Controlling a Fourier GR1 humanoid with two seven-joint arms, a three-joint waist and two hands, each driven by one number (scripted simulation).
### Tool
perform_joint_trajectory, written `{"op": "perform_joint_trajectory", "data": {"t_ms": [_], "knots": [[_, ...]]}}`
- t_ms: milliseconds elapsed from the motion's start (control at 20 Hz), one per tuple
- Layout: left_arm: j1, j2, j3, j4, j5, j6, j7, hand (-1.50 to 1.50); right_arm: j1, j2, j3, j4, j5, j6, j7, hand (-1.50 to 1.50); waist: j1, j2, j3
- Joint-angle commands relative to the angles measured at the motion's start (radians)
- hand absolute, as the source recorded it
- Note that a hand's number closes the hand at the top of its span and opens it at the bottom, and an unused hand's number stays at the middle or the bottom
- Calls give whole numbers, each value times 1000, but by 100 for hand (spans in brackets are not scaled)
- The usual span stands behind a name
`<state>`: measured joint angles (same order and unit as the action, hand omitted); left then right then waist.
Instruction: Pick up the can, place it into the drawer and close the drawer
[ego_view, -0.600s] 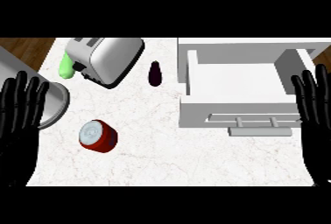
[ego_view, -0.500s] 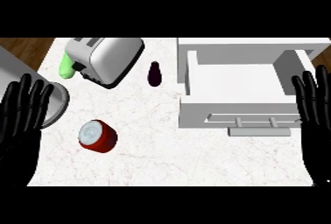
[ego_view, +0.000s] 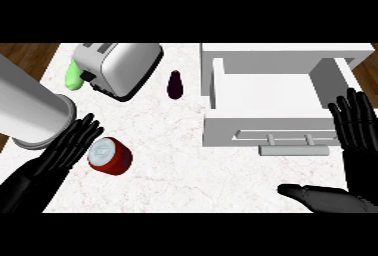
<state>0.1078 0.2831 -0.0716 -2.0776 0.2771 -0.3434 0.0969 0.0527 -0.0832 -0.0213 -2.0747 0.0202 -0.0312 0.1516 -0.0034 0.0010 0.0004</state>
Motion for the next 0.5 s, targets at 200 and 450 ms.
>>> {"op": "perform_joint_trajectory", "data": {"t_ms": [200, 450], "knots": [[50, 109, 137, -82, 216, -118, 154, -150, 145, -6, -31, -47, -39, 43, 9, -150, 3, -3, 0], [50, 59, 169, -75, 257, -105, 212, -150, 83, 3, -25, -22, -12, 36, 44, -150, 5, -2, 0]]}}
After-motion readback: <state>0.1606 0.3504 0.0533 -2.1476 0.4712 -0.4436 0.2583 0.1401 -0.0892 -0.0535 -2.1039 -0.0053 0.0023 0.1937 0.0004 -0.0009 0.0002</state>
